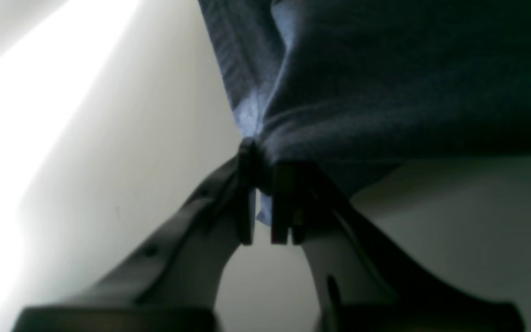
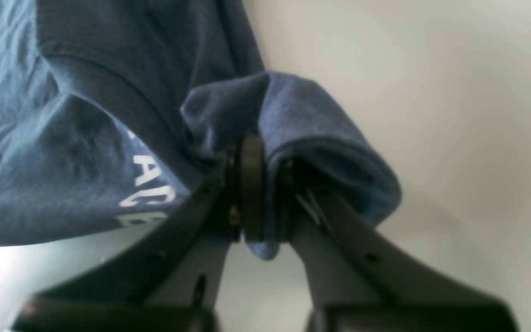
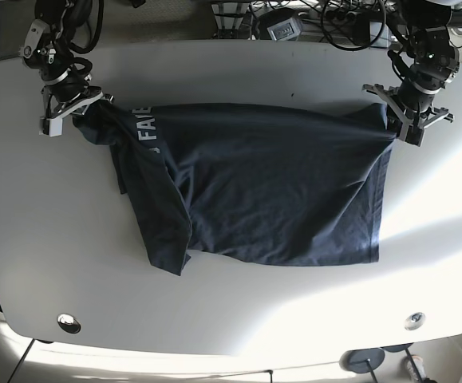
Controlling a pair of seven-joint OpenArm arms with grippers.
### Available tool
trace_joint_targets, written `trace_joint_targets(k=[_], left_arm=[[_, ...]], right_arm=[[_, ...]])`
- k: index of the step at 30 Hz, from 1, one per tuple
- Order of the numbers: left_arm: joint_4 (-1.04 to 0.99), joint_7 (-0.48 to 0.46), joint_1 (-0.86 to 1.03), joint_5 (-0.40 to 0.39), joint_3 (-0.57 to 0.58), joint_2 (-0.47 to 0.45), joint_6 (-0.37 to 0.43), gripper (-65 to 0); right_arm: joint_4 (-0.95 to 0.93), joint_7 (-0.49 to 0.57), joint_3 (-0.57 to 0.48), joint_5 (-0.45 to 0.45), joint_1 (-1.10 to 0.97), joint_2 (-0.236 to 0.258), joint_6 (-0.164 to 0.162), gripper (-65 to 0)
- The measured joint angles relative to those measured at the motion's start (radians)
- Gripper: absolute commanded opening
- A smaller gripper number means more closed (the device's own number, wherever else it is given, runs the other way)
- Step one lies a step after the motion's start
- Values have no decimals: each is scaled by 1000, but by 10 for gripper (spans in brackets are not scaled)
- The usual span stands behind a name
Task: Fold the T-shirt properly
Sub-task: 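Regrasp the navy shirt edges with both grippers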
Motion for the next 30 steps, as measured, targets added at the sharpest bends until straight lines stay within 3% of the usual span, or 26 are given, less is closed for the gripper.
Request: trace_joint_targets(k=[3, 6, 10, 11, 14, 17, 19, 21, 23, 27, 30], left_arm=[[3, 0, 17, 0, -37, 1, -39, -650], [5, 66, 20, -1, -81, 0, -85, -650], [5, 132, 20, 1, -126, 0, -161, -650], [5, 131, 20, 1, -130, 0, -169, -629], [25, 132, 26, 5, -129, 0, -180, -429], [58, 129, 25, 2, -129, 0, -180, -314], [58, 127, 26, 0, -137, 1, -201, -304], [58, 129, 26, 0, -155, 0, -250, -304], [63, 131, 23, 0, -154, 1, -250, -304], [66, 136, 27, 0, -199, -2, -251, -304], [66, 211, 0, -3, -296, -12, -254, -306]], right_arm=[[-1, -1, 5, 0, -4, 2, 0, -629], [-1, -1, 5, -1, -6, 2, 0, -591], [-1, 0, 7, 0, -31, -11, -1, -450], [-1, 1, 12, -1, -34, -23, -1, -414], [37, -2, 66, 0, -35, -43, -1, -282], [56, 2, 101, -5, -26, -37, -5, -258], [110, -4, 99, -8, -26, -36, -10, -257], [175, 4, 10, -8, -16, -4, -10, -257], [195, 3, -118, -2, 10, 72, -1, -262], [193, -4, -221, -25, 67, 89, -12, -257], [166, 0, -408, -20, 147, 133, -12, -257]])
